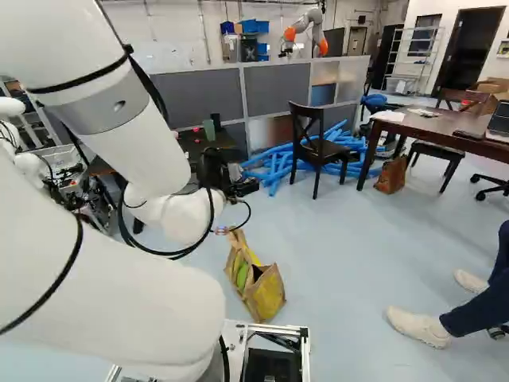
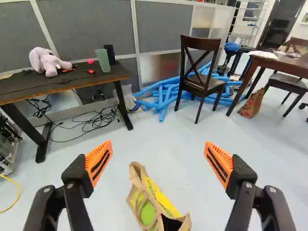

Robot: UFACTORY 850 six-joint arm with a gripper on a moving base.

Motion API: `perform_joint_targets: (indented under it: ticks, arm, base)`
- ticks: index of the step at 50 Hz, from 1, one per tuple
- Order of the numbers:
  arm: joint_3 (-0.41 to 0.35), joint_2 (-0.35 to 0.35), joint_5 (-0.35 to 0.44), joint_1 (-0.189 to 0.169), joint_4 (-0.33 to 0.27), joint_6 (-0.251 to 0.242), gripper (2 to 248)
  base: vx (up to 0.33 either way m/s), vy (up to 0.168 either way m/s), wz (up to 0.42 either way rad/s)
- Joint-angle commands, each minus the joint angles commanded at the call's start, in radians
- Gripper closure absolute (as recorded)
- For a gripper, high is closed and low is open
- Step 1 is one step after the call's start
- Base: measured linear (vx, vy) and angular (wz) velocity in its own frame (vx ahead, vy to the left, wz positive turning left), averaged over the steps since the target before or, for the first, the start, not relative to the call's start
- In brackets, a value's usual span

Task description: Pick up the bag on the ground and place it on the table

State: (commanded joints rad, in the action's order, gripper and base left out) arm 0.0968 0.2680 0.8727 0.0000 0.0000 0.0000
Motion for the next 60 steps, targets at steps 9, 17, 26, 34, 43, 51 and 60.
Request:
perform_joint_targets:
  ticks: [9,17,26,34,43,51,60]
  arm:
    - [0.009,-0.010,0.000,0.000,0.000,0.000,3]
    - [0.023,-0.027,0.000,0.000,0.000,0.000,3]
    - [0.052,-0.060,-0.001,0.000,0.000,0.000,3]
    - [0.085,-0.097,-0.009,0.000,0.000,0.000,3]
    - [0.123,-0.139,-0.027,0.000,-0.001,0.000,3]
    - [0.160,-0.193,-0.045,0.000,-0.006,0.000,3]
    - [0.203,-0.260,-0.066,0.000,-0.014,0.000,3]
  base:
    - [-0.008,0.000,0.001]
    - [0.000,0.000,0.000]
    - [0.000,0.000,0.000]
    - [0.000,0.000,0.000]
    - [0.000,0.000,0.000]
    - [0.000,0.000,0.000]
    - [0.000,0.000,0.000]
